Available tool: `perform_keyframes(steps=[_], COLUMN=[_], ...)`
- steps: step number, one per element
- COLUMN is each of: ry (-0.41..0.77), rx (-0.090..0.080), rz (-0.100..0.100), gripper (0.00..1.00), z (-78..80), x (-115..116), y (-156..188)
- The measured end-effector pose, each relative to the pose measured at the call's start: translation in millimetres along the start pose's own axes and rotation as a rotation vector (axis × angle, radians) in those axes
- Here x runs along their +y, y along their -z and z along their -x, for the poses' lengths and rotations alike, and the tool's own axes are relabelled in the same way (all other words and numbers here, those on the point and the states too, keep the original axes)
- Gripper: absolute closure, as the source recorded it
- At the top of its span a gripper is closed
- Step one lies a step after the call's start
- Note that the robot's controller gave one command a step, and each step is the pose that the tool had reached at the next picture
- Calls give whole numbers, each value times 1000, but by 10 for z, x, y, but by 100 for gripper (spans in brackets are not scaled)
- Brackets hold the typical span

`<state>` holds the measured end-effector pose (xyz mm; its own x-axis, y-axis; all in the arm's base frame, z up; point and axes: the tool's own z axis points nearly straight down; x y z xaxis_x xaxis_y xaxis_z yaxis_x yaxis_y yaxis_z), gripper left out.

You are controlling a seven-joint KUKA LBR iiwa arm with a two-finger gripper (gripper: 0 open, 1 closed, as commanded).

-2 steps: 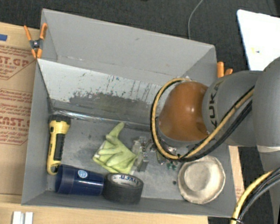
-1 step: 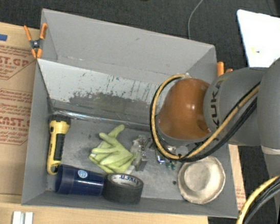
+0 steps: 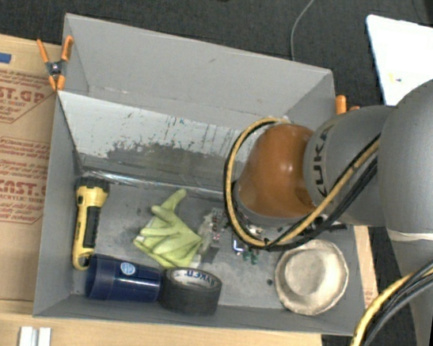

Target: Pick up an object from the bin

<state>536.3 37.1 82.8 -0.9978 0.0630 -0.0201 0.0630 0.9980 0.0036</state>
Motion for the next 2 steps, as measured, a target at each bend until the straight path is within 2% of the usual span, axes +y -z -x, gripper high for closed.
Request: perform_keyframes(steps=[1, 2], ry=[-106, -208], rx=[-3, 1], rz=[1, 1], gripper=[100, 100], z=[-82, -88], x=[185, 198], y=[-113, -52])
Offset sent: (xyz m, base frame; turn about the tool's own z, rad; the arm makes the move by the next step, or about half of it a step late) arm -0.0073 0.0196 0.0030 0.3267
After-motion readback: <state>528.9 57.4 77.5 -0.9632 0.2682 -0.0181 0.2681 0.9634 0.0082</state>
